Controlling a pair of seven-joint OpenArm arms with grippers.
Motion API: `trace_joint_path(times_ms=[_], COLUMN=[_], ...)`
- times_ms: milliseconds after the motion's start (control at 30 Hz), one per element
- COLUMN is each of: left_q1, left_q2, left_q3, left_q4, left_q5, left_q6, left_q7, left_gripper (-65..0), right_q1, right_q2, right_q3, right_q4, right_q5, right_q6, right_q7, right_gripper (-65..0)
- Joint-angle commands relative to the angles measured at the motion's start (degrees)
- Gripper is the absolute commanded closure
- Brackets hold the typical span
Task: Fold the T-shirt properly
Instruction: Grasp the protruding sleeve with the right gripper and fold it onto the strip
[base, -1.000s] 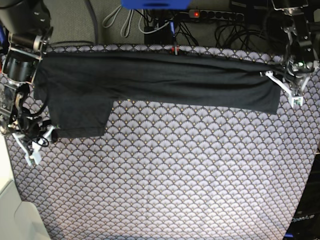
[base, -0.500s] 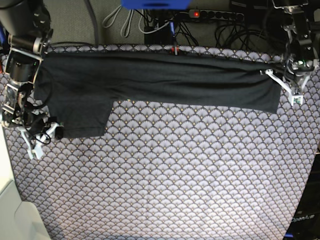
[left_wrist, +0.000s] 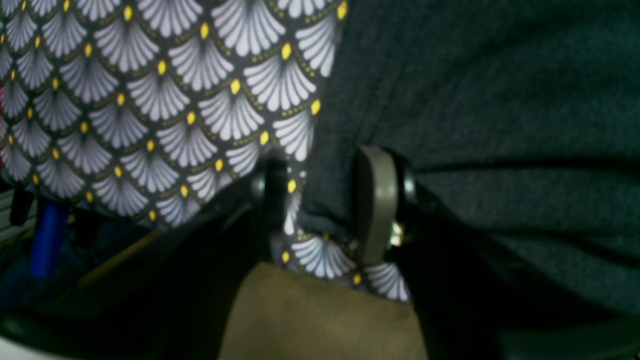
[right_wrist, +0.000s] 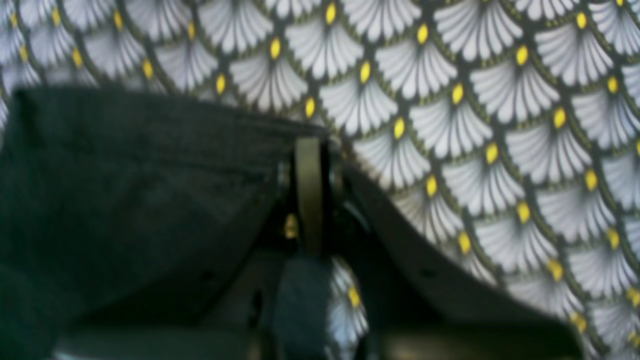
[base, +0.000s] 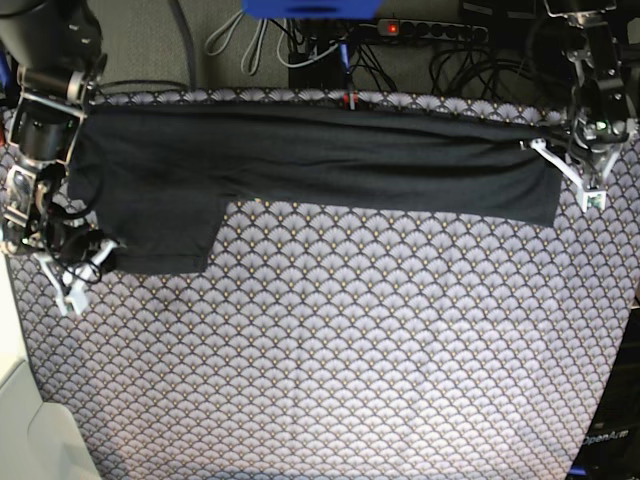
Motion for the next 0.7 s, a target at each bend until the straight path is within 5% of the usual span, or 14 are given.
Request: trace_joint_path(times_ms=[0,400,667], left_q1=[-0.22,-0.3,-0.22], left_q2=[-1.01,-1.1,-0.92], left_q3=[-0.49,-0.13,-0.13], left_q4=[1.07,0.46,0.54], left_q5=[0.26,0.26,0.26], left_q6=[0.19,0.19,0.19], left_q7=[-0.26,-0.35,-0.35], left_gripper=[-23.0,-23.0,-23.0], right_q1=[-0.97,-19.35,-27.61], right_q2=[1.14,-1.59,-4.93], right_q3=[0.24,0.51,7.89], right_q4=[4.12,41.49,59.07], right_q5=[0.25,0.25,0.25], right_q6=[0.17,0.17,0.17], right_q7=[-0.92,-5.05,-9.36], right_gripper=[0.0,0.0,0.0])
